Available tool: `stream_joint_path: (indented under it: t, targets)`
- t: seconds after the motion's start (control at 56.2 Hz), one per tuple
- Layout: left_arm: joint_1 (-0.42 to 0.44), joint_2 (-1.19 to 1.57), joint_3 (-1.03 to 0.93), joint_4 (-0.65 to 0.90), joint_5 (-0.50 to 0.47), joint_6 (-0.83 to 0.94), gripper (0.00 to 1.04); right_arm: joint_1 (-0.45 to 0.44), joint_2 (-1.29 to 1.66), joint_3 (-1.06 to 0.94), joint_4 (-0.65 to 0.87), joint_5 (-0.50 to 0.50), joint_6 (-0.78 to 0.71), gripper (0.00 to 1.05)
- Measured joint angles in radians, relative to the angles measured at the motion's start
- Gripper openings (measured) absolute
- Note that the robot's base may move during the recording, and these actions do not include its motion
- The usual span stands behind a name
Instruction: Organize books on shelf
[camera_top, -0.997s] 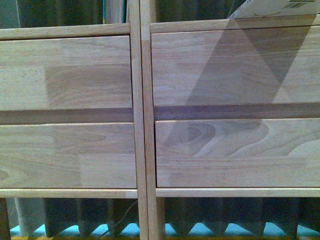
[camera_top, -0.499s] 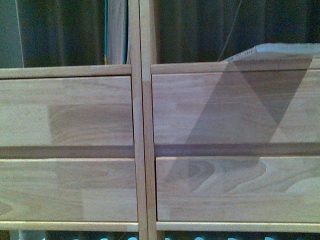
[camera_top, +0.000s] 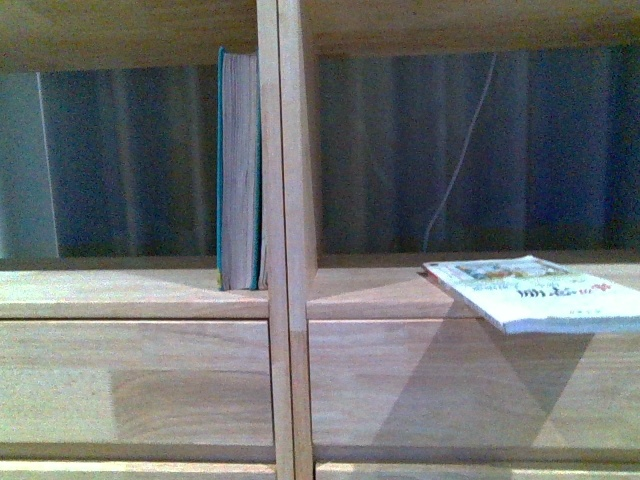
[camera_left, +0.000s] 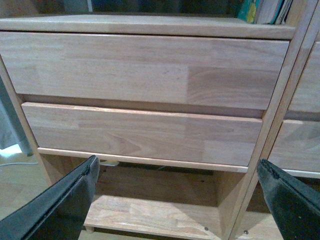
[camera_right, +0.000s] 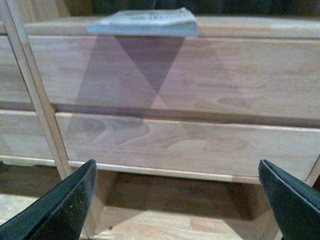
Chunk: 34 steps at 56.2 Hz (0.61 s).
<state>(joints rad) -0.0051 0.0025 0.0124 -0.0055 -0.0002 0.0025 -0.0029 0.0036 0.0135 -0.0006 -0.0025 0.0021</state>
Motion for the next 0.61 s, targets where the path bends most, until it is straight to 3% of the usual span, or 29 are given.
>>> stream_joint_path:
  t: [0.231, 0.32, 0.374, 0.499, 0.605]
  targets:
    - [0.000, 0.000, 0.000, 0.000, 0.000, 0.000, 0.97, 0.000, 0.000, 0.000, 0.000, 0.001, 0.001, 0.98]
    - [0.000, 0.000, 0.000, 0.000, 0.000, 0.000, 0.97, 0.057, -0.003, 0.000, 0.056, 0.181, 0.003, 0.98]
    - [0.000, 0.000, 0.000, 0.000, 0.000, 0.000, 0.97, 0.074, -0.003, 0.000, 0.060, 0.229, 0.003, 0.98]
    - [0.000, 0.000, 0.000, 0.000, 0.000, 0.000, 0.97, 0.095, 0.030, 0.000, 0.068, 0.267, 0.025, 0.98]
    - [0.000, 0.000, 0.000, 0.000, 0.000, 0.000, 0.97, 0.104, 0.242, 0.020, 0.131, 0.271, 0.153, 0.98]
